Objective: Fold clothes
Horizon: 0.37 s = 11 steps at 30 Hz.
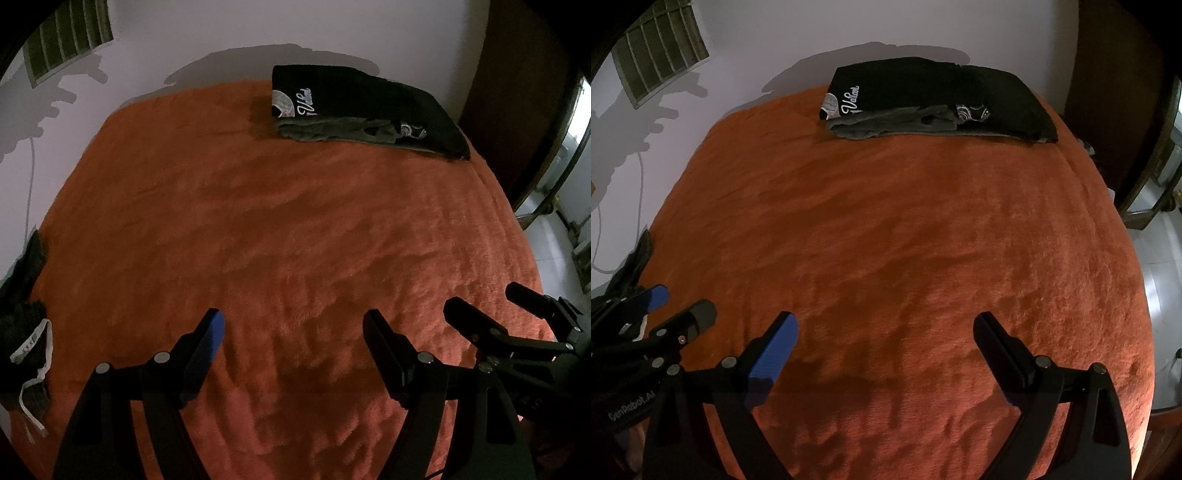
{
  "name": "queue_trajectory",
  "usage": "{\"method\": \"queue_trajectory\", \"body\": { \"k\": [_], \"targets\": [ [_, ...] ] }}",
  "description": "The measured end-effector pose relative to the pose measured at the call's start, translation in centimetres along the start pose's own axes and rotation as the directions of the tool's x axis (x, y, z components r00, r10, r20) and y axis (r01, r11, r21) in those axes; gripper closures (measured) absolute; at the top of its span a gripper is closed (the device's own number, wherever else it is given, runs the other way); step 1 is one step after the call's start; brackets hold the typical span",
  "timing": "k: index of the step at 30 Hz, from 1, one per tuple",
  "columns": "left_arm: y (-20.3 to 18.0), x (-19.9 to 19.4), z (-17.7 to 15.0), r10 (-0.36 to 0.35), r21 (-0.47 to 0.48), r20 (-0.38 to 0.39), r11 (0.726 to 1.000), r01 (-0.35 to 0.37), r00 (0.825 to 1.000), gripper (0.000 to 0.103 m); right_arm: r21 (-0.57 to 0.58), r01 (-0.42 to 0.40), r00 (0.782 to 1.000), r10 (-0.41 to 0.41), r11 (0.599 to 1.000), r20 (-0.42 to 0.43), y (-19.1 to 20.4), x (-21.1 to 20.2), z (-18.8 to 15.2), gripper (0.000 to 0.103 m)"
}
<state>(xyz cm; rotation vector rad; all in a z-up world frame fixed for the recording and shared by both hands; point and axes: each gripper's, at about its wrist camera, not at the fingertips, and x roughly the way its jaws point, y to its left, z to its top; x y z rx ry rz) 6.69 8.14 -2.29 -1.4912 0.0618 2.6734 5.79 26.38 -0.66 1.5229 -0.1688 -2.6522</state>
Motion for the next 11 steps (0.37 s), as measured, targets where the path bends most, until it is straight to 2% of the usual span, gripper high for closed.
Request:
{"method": "queue_trajectory", "body": {
  "k": [11],
  "targets": [
    [0.21, 0.33, 0.38, -0.01, -0.003, -0.005, 1.0, 0.01, 1.0, 0.025, 0.005, 0.005, 1.0, -0.005, 1.0, -0.004, -0.15, 0.21, -0.05, 0.007]
  ]
}}
